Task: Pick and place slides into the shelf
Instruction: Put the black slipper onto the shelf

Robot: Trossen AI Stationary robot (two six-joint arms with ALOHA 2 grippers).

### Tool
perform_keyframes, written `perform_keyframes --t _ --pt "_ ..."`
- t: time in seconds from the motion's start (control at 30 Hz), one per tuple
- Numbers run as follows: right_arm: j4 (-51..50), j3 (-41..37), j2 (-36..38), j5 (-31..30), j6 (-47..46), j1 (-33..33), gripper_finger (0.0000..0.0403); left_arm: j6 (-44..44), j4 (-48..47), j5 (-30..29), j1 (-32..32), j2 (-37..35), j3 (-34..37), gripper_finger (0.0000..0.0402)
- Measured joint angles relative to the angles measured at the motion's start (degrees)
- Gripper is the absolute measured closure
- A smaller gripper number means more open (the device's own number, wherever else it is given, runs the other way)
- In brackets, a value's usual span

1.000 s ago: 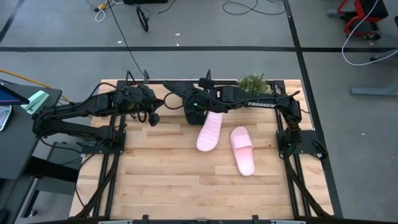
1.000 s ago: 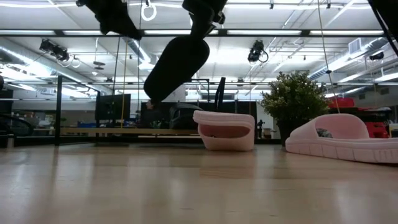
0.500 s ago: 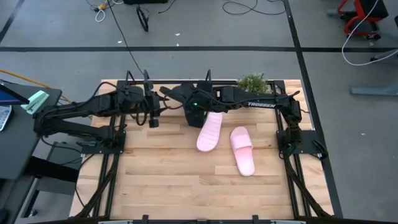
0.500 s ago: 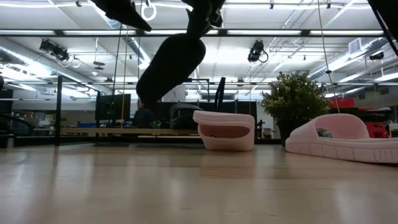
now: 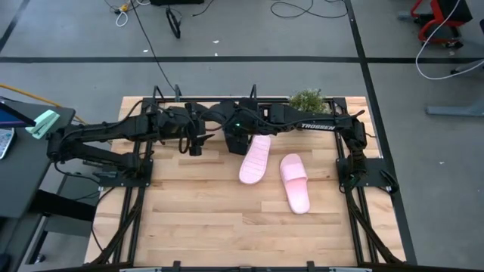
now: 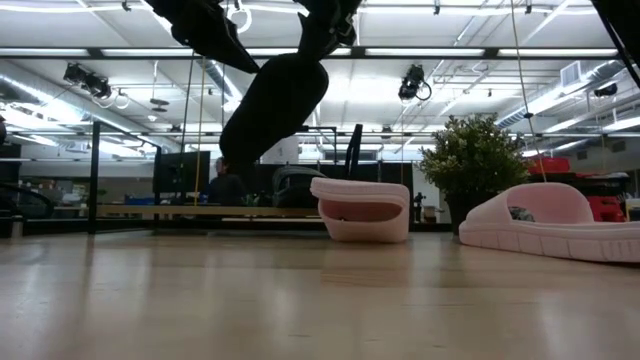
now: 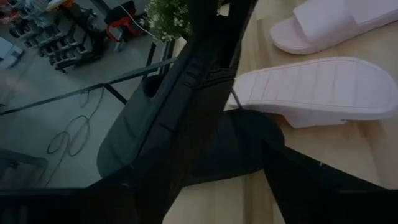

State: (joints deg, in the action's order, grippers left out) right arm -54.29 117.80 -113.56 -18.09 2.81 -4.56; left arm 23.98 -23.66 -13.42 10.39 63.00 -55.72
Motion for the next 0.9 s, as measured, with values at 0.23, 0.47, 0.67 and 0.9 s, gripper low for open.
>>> perform_keyframes --t 0.23,0.47,0.67,0.9 --pt "0.27 0.0 0.04 1.38 -0.2 0.07 0.0359 5.06 3.58 -2.93 -0.01 -0.88 0.0 0.015" --pt "0.22 0.02 0.04 1.07 -0.24 0.0 0.0359 9.55 8.04 -1.27 -0.33 -0.61 -0.07 0.0156" --pt "0.33 0.02 0.04 1.12 -0.24 -0.3 0.0359 10.34 9.55 0.82 -0.33 0.45 -0.07 0.0157" --pt "1.31 0.02 0.04 2.08 -0.28 -0.46 0.0359 11.61 13.56 3.04 -0.33 2.28 -0.07 0.0159"
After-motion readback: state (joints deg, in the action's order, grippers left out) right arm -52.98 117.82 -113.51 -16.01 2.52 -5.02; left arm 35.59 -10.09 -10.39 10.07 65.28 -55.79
